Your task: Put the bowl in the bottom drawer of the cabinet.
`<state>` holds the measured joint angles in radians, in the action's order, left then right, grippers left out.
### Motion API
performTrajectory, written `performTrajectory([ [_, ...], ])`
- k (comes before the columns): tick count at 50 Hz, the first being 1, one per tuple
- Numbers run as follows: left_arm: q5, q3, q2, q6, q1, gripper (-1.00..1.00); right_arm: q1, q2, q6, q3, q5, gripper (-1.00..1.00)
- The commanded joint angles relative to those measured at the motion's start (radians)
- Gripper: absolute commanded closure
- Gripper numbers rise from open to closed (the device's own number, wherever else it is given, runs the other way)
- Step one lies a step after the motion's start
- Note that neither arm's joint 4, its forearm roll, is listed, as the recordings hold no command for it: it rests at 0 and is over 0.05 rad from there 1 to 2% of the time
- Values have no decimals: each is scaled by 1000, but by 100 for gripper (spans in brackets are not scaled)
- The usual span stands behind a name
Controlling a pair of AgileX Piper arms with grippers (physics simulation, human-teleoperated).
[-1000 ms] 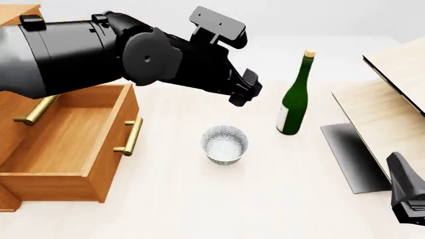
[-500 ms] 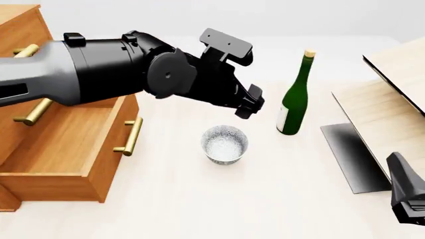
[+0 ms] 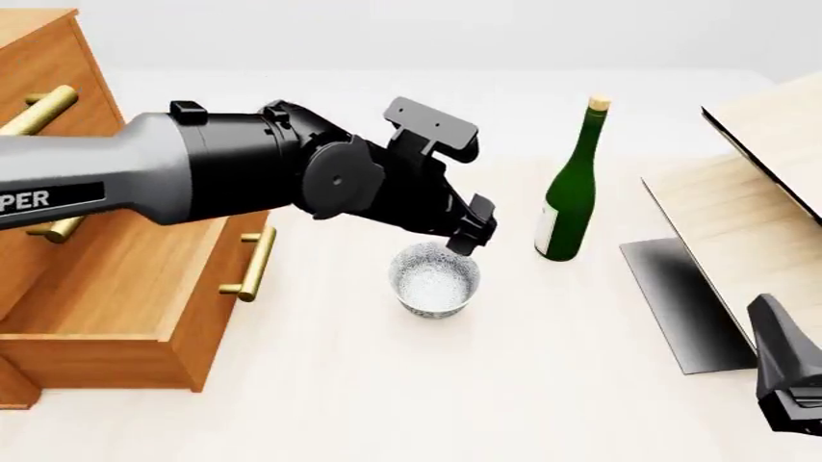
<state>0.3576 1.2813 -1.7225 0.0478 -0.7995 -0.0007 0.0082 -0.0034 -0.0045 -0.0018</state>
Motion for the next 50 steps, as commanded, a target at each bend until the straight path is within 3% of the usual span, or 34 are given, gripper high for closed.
performTrajectory([
  [1, -8, 10, -30, 12, -5, -100, 0, 0, 0, 0, 0, -100],
  [50, -59, 43, -155, 76, -14, -100, 0, 0, 0, 0, 0, -100],
])
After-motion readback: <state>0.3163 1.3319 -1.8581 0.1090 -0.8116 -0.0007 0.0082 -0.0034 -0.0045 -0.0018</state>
